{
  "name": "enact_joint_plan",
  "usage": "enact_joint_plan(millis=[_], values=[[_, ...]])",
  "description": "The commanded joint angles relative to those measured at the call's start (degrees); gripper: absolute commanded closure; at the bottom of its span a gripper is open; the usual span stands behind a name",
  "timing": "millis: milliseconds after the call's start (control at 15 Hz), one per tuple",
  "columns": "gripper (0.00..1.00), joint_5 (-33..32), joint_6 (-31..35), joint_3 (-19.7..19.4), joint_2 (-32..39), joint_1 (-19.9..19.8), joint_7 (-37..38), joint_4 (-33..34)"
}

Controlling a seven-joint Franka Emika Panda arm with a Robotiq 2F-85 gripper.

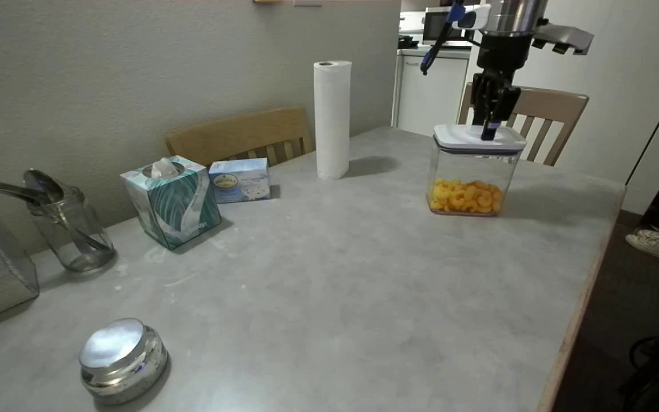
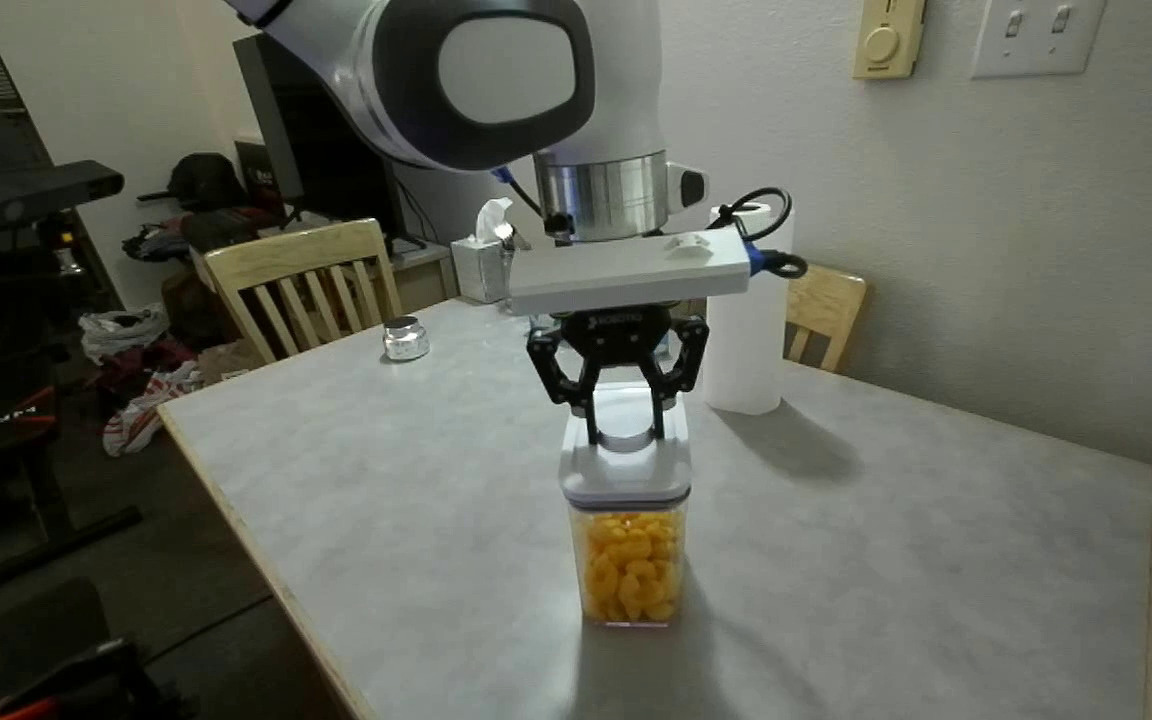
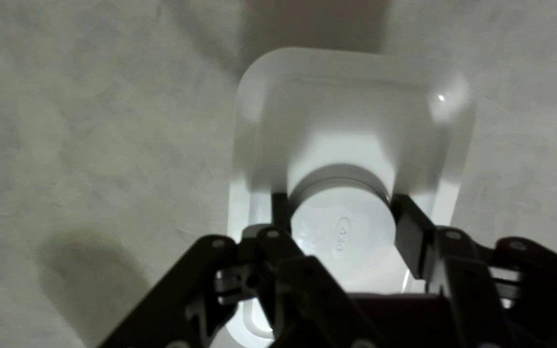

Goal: Place the lid on the container and push the button

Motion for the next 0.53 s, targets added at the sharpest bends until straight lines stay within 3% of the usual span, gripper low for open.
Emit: enact_joint_plan(millis=[0, 67, 200, 333, 467], values=[[0.44, 0.3, -0.8, 0.0, 1.2, 0.1, 0.4, 0.5], [0.20, 0.2, -0.8, 0.0, 0.8, 0.2, 0.7, 0.5], [0.16, 0.0, -0.5, 0.0, 0.1, 0.4, 1.3, 0.2], [0.04, -0.5, -0.3, -0.1, -0.8, 0.8, 1.9, -0.1], [0.00, -0.8, -0.3, -0.1, -1.7, 1.1, 2.7, -0.1]])
